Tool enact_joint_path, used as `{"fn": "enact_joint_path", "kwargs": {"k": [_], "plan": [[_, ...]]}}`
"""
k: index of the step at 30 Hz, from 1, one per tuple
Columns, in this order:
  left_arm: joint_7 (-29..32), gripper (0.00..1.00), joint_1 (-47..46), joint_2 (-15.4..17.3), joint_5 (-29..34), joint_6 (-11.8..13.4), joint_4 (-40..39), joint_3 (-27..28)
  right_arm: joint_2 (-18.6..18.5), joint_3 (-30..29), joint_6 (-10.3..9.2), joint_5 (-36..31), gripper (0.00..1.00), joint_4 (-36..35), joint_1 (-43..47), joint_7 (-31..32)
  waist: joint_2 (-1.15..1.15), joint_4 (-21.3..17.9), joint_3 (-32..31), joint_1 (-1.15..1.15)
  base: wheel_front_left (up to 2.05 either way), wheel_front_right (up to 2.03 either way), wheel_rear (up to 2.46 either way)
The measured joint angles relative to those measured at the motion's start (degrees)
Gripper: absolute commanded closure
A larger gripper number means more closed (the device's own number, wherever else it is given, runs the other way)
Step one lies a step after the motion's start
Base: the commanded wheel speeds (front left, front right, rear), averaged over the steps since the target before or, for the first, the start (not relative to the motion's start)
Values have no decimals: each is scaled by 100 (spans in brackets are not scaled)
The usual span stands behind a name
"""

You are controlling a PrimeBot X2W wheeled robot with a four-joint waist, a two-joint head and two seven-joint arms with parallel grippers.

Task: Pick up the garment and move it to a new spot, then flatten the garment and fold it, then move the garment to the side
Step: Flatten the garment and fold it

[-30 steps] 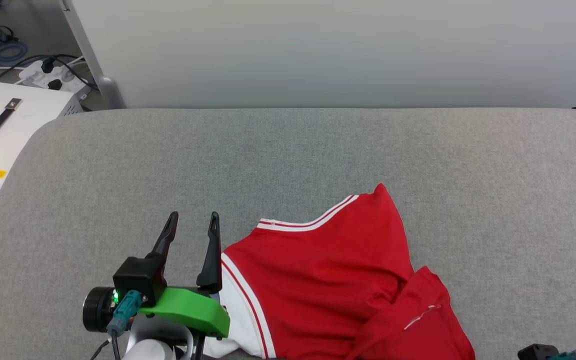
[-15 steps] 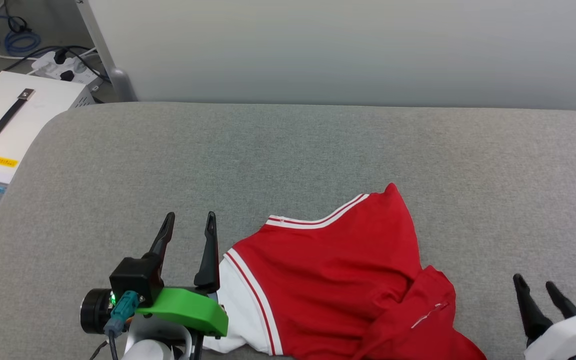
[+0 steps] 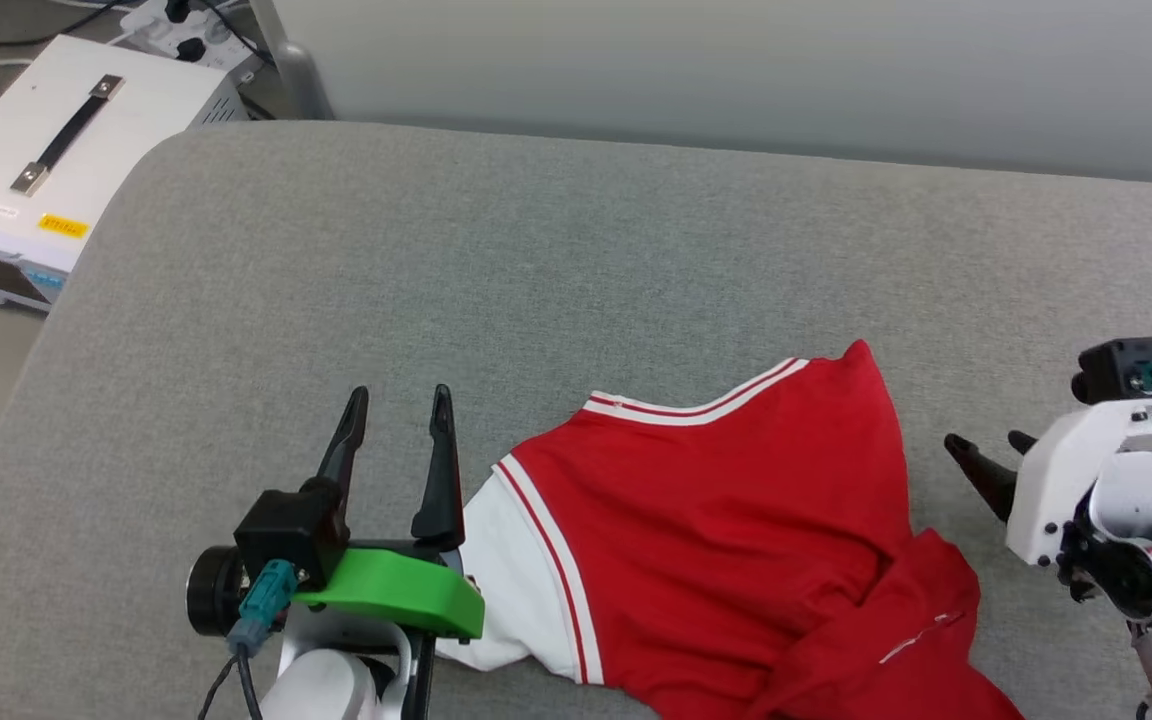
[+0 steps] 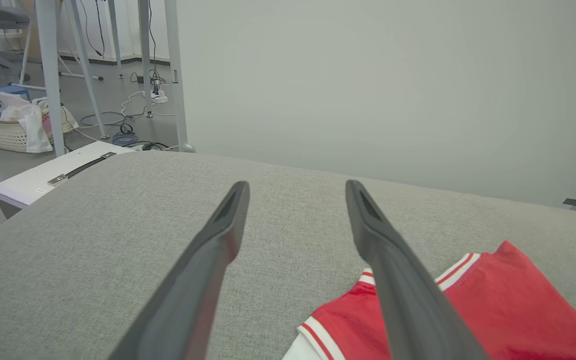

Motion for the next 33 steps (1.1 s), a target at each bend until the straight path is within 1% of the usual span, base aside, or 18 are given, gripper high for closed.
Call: {"fn": "enact_joint_path", "kwargs": {"k": [2, 6, 9, 12, 15, 16, 17, 18, 21, 24, 27, 29, 33], "plan": [[-5, 0, -30, -77, 9, -27, 48, -12, -177, 417, 0, 211, 0, 122, -282, 254, 0, 94, 87, 0, 0, 0, 0], [-46, 0, -121, -199, 51, -86, 151, -16, -439, 1073, 0, 465, 0, 381, -783, 400, 0, 265, 269, 0, 0, 0, 0], [-48, 0, -206, -294, 76, -159, 204, -13, -561, 1559, 0, 619, 0, 603, -1073, 480, 0, 373, 418, 0, 0, 0, 0], [-54, 0, -263, -393, 122, -198, 297, 2, -602, 2105, -2, 823, 0, 809, -1211, 635, 0, 472, 552, 0, 0, 0, 0], [-54, 0, -265, -476, 198, -255, 332, 65, -723, 2430, -10, 1080, 0, 957, -1289, 831, 0, 568, 644, 0, 0, 0, 0], [-54, 0, -265, -500, 221, -264, 338, 99, -748, 2499, -10, 1193, 2, 998, -1321, 884, 0, 596, 668, 0, 0, 0, 0], [-54, 0, -265, -527, 246, -286, 348, 129, -783, 2553, -10, 1279, 65, 1016, -1346, 920, 0, 618, 685, 0, 0, 0, 0], [-54, 0, -264, -546, 267, -301, 354, 148, -815, 2592, -10, 1332, 100, 1018, -1364, 920, 0, 631, 694, 0, 0, 0, 0], [-54, 0, -260, -597, 316, -339, 378, 231, -890, 2709, -10, 1486, 100, 1021, -1424, 814, 0, 621, 688, 0, 0, 0, 0], [-54, 0, -252, -609, 358, -388, 422, 305, -902, 2738, -7, 1574, 100, 1001, -1445, 516, 0, 568, 626, 0, 0, 0, 0], [-54, 0, -207, -611, 374, -437, 454, 347, -949, 2624, 1, 1560, 100, 943, -1457, 153, 0, 480, 522, 0, 0, 0, 0], [-54, 0, -177, -609, 386, -461, 469, 368, -1070, 2464, 1, 1540, 100, 882, -1472, -25, 0, 413, 454, 0, 0, 0, 0], [-54, 0, -82, -604, 402, -491, 478, 392, -1462, 2002, 1, 1346, 100, 727, -1460, -236, 0, 247, 323, 0, 0, 0, 0]]}}
